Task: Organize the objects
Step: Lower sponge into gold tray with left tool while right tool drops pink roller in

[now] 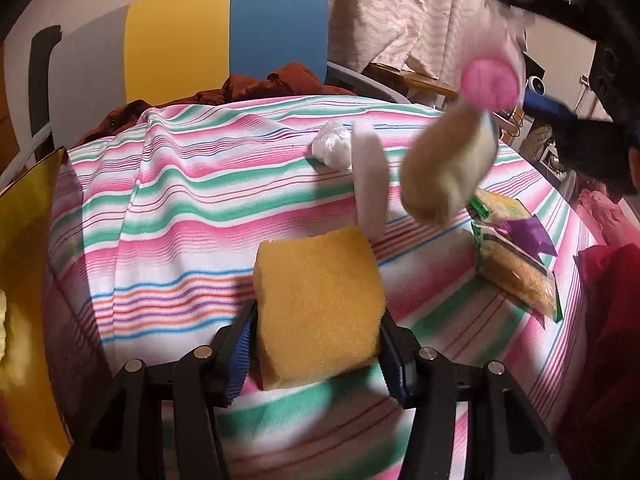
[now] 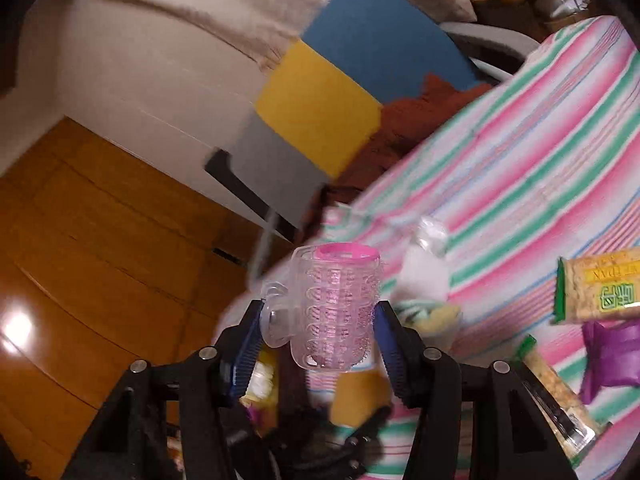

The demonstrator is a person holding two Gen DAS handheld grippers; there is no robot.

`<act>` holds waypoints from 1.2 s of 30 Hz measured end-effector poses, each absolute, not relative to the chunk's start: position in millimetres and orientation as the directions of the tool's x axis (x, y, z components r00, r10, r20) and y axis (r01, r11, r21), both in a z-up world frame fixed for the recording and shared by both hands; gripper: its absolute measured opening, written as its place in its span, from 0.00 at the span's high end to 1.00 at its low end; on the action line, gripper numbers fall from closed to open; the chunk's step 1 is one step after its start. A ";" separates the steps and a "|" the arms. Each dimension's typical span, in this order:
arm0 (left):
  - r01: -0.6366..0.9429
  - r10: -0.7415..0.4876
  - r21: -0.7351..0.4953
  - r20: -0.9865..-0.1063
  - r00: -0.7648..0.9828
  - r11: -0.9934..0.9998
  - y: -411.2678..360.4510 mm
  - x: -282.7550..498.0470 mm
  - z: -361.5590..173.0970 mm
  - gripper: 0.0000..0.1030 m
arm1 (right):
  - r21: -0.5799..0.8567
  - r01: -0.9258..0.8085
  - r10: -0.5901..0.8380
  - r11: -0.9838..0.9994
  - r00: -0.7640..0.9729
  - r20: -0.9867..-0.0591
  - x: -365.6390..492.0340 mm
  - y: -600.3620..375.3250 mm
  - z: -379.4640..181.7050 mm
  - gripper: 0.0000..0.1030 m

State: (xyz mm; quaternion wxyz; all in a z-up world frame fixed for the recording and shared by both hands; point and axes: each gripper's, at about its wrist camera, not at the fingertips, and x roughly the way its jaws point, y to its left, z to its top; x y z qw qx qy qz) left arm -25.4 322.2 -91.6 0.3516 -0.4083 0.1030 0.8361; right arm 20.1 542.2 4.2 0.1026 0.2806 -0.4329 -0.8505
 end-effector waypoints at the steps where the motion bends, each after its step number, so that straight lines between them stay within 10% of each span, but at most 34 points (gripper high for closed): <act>1: -0.674 0.500 -0.108 -0.756 -0.421 -0.730 320.8 -22.4 -90.7 0.46 | 0.776 -0.096 -0.400 -0.624 -0.813 -0.422 18.2 539.6 3.3 0.46; 6: -0.677 0.500 -0.118 -0.766 -0.403 -0.726 313.2 -13.8 -86.0 0.47 | 0.806 -0.018 -0.439 -0.591 -0.831 -0.341 22.8 535.2 10.7 0.46; 9: -0.680 0.503 -0.119 -0.767 -0.400 -0.723 309.8 -8.8 -81.3 0.47 | 0.479 -0.336 -0.101 -0.811 -0.726 -0.680 9.9 517.2 2.7 0.46; 18: -0.695 0.564 -0.146 -0.710 -0.422 -0.704 290.5 5.1 -43.6 0.47 | 0.726 -0.134 -0.370 -0.675 -0.790 -0.489 9.9 519.2 4.8 0.46; 36: -0.413 0.445 -0.219 -0.664 -0.601 -0.884 153.0 -50.6 1.0 0.46 | 0.460 0.028 -0.353 -0.888 -0.683 -0.640 5.9 415.9 19.1 0.46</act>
